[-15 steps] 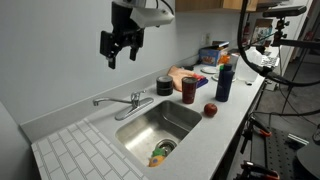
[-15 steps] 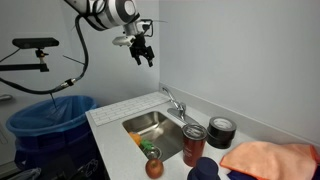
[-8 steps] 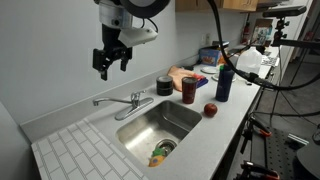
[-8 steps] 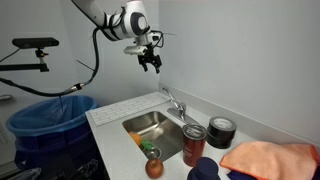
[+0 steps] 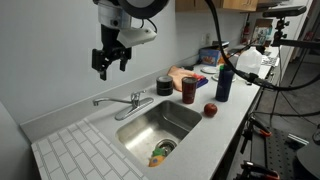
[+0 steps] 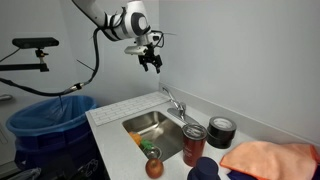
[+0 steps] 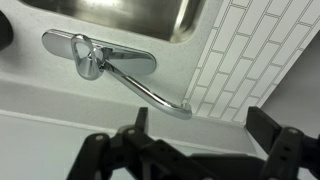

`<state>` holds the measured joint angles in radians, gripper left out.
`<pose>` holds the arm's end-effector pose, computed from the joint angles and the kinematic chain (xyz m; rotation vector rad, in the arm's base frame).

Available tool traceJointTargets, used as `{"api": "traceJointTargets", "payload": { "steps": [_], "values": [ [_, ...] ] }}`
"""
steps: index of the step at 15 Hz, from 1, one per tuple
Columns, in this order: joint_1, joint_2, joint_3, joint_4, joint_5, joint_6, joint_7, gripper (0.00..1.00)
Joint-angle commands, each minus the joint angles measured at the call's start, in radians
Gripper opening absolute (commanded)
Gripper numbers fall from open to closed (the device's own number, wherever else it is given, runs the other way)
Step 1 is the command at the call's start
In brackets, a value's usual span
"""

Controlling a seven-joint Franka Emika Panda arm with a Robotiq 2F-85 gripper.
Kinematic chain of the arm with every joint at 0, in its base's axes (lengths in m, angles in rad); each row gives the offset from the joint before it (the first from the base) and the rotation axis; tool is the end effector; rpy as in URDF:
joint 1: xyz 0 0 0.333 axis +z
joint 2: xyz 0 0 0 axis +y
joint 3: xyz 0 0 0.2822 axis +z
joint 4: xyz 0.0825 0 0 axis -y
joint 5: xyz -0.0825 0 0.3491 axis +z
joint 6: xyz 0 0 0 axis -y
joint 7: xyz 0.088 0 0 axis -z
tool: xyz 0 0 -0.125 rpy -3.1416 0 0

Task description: Slide the spout to the right, then open the faucet

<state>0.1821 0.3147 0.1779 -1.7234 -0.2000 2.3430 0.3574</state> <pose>0.6004 0.2101 0.4024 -3.0895 -0.1588 -0.5149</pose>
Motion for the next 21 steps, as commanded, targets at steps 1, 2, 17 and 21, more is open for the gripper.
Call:
{"api": "traceJointTargets", "payload": {
  "steps": [1, 2, 17, 21],
  "values": [
    [0.036, 0.116, -0.034, 0.139, 0.034, -0.002, -0.007, 1.00],
    [0.040, 0.148, -0.036, 0.176, 0.047, -0.006, -0.005, 1.00],
    [0.083, 0.667, -0.148, 0.796, 0.159, -0.059, 0.073, 1.00],
    [0.074, 0.751, -0.141, 0.914, 0.209, -0.136, 0.101, 1.00]
  ]
}}
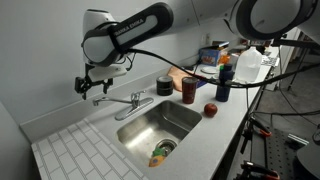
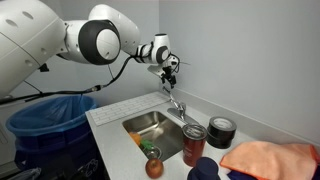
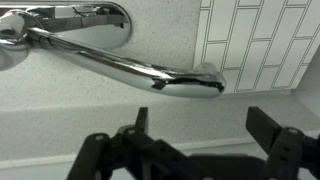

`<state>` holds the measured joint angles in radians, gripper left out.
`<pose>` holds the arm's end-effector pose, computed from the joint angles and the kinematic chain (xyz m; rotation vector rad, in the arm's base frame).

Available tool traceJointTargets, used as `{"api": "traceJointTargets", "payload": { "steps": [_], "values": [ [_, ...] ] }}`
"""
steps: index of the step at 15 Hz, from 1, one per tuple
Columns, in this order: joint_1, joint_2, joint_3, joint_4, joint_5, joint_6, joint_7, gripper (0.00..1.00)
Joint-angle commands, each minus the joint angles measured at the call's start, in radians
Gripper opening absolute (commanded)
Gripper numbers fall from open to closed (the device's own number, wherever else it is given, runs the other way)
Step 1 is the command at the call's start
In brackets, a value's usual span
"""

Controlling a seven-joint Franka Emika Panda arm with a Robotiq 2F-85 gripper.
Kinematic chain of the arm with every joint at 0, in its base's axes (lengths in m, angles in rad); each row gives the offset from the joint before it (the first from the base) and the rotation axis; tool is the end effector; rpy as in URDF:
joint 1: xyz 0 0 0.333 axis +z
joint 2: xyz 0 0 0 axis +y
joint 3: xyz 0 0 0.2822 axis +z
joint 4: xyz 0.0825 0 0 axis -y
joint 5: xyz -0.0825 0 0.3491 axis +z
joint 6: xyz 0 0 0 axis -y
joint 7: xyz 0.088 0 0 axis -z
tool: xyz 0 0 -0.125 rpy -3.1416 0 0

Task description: Slide the spout to the right, then open the faucet

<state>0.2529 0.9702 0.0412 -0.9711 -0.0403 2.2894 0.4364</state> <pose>0.7313 0.2074 0.2877 -2.9732 0.2159 -0.4927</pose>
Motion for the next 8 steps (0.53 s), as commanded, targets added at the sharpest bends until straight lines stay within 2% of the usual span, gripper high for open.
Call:
{"api": "traceJointTargets", "payload": {
  "steps": [1, 8],
  "values": [
    [0.004, 0.108, -0.003, 0.180, 0.058, -0.101, 0.028, 1.00],
    [-0.003, 0.146, 0.019, 0.255, 0.104, -0.202, 0.023, 1.00]
  ]
}}
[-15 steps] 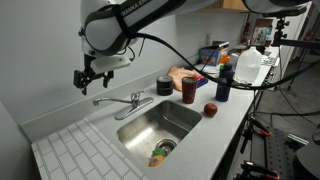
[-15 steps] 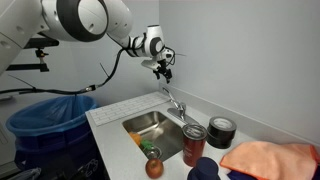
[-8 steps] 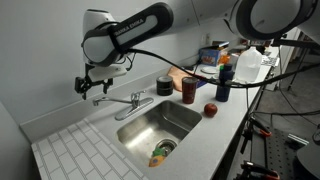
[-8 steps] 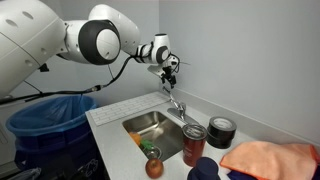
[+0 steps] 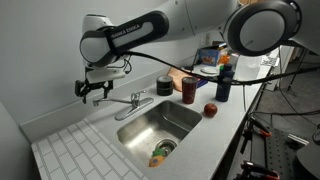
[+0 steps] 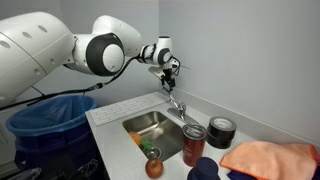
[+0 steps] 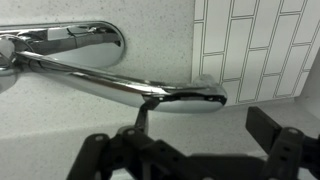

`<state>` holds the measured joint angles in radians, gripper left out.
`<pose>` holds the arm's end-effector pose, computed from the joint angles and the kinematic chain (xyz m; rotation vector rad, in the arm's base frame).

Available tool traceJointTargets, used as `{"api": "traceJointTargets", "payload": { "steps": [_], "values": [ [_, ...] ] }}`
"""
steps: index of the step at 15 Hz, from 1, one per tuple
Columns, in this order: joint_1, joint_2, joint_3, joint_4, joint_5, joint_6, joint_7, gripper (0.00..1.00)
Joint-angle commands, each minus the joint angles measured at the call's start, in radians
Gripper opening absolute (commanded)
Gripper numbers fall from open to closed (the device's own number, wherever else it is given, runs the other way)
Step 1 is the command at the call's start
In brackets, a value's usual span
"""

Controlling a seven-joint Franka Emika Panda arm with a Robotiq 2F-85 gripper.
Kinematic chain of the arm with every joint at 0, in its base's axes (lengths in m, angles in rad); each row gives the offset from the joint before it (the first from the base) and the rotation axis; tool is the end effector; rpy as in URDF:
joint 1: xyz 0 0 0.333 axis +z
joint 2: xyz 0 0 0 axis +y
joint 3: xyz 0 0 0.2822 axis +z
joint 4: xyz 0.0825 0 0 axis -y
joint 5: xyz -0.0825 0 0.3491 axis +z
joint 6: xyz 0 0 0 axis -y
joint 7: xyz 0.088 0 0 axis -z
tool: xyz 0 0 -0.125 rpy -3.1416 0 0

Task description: Slide the spout to the right, then open the faucet

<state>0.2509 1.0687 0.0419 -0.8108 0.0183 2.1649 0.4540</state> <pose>0.7356 0.2077 0.2742 -2.9538 0.2908 -0.3710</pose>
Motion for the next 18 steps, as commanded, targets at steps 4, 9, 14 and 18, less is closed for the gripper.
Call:
{"api": "traceJointTargets", "payload": {
  "steps": [4, 9, 14, 18],
  "values": [
    [-0.014, 0.042, 0.049, 0.087, 0.056, -0.130, -0.014, 1.00],
    [-0.029, 0.020, 0.088, 0.057, 0.057, -0.197, -0.039, 1.00],
    [-0.039, 0.000, 0.098, 0.022, 0.043, -0.227, -0.050, 1.00],
    [-0.036, -0.024, 0.089, -0.015, 0.026, -0.239, -0.080, 1.00]
  ]
}}
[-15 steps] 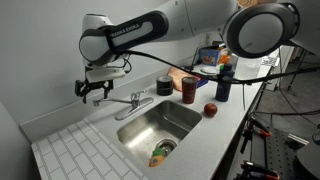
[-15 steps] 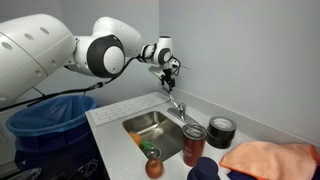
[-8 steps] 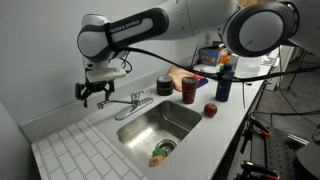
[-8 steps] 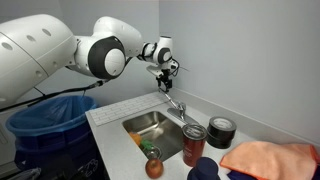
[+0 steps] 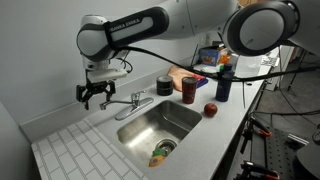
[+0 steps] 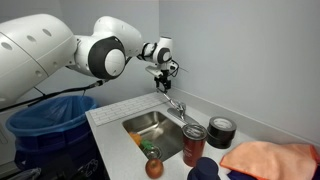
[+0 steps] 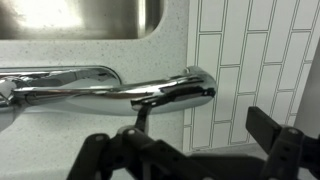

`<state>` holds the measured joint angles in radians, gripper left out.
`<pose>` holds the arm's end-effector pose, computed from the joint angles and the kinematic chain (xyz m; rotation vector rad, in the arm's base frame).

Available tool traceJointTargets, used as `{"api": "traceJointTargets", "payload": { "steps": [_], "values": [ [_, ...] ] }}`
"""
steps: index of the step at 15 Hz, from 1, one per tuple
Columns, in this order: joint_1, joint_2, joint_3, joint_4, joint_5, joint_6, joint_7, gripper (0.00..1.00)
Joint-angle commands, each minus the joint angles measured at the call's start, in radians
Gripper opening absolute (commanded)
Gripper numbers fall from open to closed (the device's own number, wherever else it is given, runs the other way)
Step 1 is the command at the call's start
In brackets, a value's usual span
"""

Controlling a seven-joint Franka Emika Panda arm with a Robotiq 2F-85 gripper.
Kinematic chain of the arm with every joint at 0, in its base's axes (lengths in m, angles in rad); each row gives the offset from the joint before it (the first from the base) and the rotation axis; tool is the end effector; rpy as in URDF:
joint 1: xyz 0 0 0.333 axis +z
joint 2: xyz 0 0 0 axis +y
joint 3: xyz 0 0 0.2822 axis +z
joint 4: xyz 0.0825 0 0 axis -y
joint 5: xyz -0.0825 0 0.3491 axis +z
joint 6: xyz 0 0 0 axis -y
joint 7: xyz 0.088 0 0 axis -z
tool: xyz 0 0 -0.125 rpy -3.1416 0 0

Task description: Slide the spout to the right, then open the faucet

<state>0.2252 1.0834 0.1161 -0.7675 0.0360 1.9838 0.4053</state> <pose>0.7184 0.2166 0.2656 -2.9577 0.2144 -0.1210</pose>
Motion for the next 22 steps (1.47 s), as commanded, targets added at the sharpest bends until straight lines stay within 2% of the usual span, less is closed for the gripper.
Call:
{"api": "traceJointTargets", "payload": {
  "steps": [1, 9, 17, 22],
  "values": [
    [-0.010, -0.047, 0.013, -0.070, 0.006, -0.059, -0.042, 1.00],
    [-0.011, -0.173, -0.003, -0.266, -0.014, -0.094, -0.109, 1.00],
    [-0.034, -0.305, -0.029, -0.502, -0.015, -0.078, -0.088, 1.00],
    [-0.039, -0.392, -0.070, -0.661, 0.005, -0.066, -0.076, 1.00]
  ]
}}
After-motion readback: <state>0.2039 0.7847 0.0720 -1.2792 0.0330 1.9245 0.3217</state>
